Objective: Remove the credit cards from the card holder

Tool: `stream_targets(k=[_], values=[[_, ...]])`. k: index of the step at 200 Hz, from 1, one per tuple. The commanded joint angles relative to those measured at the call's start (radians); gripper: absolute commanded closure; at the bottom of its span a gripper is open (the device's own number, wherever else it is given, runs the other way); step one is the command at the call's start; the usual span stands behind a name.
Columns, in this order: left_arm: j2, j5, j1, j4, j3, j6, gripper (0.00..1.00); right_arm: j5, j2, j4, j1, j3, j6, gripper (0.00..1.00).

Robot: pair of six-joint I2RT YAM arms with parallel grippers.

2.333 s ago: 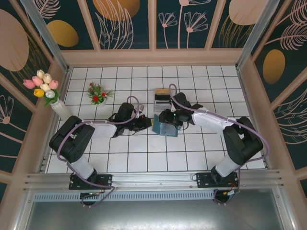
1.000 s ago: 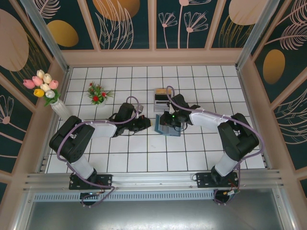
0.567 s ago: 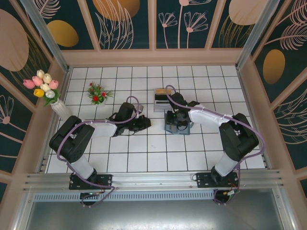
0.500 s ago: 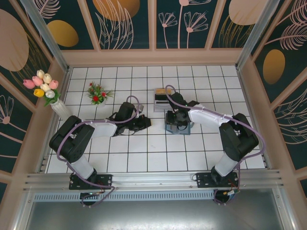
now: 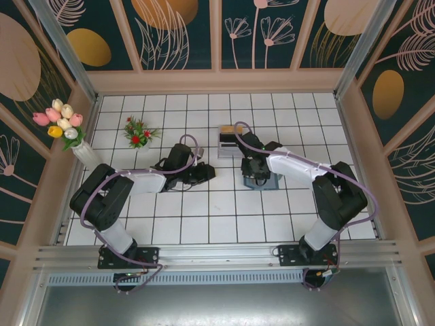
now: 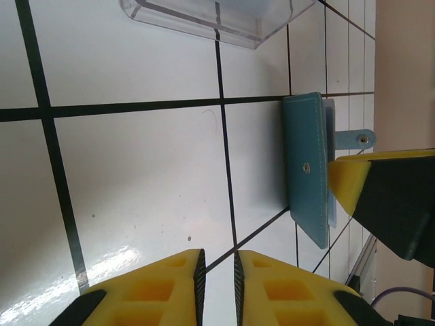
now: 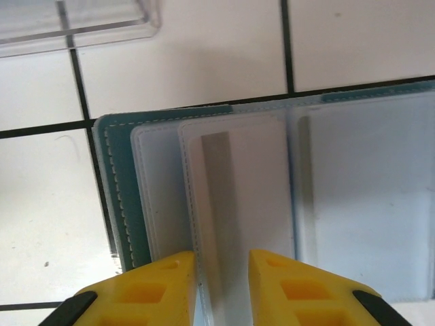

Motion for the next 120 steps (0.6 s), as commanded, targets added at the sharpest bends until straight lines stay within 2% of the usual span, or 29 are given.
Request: stream_targets(k=[1,36,64,120], values=[[-0.011,-0.016,-0.004,-0.019,0.027,0.019,0.78,0.098,-0.031,-0.086,0.011,0.038,0.026,0.72],[-0.012,-0.017,-0.005,-0.020,0.027,0.016,0.76,0.162,-0.032,-0.132,0.010,0.043,0.043,0.71],[-0.012,-0.017,-0.005,-0.019,0.027,0.014,0.76,0.161,-0.035,-0.129,0.001,0.021,0.044,0.68],[-0.024,0.018,-0.006,0.038,0.021,-0.017,0.70,0.026,-0.068,-0.016,-0.075,-0.081,0.002,0.46]])
